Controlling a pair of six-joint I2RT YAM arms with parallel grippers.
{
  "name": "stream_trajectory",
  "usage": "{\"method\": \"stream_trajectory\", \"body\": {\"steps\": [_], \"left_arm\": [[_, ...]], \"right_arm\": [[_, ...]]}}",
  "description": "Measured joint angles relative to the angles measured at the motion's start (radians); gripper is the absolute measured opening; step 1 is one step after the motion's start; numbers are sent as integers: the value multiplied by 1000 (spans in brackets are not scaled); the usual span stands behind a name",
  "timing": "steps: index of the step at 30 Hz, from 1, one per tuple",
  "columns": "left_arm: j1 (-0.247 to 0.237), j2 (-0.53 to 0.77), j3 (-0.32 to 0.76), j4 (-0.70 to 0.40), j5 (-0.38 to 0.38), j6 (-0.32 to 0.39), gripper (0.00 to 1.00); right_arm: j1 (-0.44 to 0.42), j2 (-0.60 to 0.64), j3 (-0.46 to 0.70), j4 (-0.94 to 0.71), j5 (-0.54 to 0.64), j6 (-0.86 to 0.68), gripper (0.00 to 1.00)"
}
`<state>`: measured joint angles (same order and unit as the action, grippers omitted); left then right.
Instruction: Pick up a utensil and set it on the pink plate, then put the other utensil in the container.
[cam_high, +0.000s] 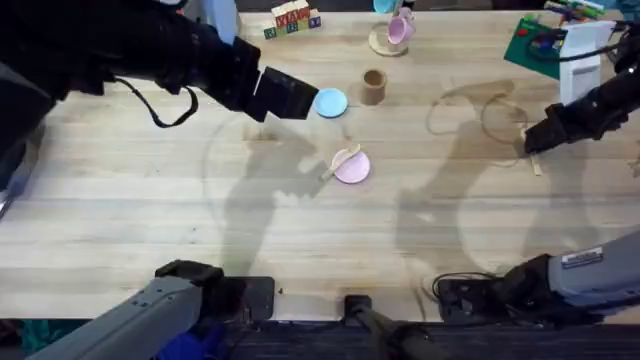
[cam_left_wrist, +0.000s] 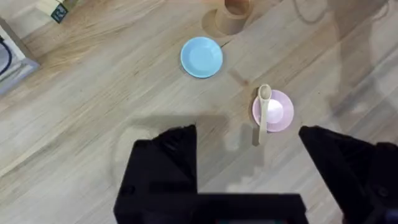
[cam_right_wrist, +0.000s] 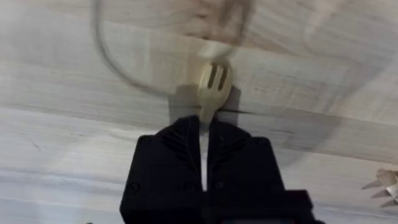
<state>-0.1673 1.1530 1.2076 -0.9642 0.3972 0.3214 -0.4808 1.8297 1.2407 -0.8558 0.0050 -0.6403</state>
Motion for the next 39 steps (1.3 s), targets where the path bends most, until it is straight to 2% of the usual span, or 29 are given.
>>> {"method": "stream_trajectory", "body": {"steps": [10,14,22,28,31,39], "left_arm": [[0,0,0,0,0,0,995],[0,0,0,0,0,0,995],[0,0,0,0,0,0,995],[0,0,0,0,0,0,997],[0,0,0,0,0,0,995],[0,0,0,0,0,0,995]], "right_arm": [[0,-2,2,-6,-8,1,28],[0,-8,15,-59,-36,4,28],[0,-137,107,-95,-142,5,29],[0,-241,141,-97,-283,-13,29],[0,-279,150,-98,-390,-43,29],[0,-333,154,-95,-809,-175,29]]}}
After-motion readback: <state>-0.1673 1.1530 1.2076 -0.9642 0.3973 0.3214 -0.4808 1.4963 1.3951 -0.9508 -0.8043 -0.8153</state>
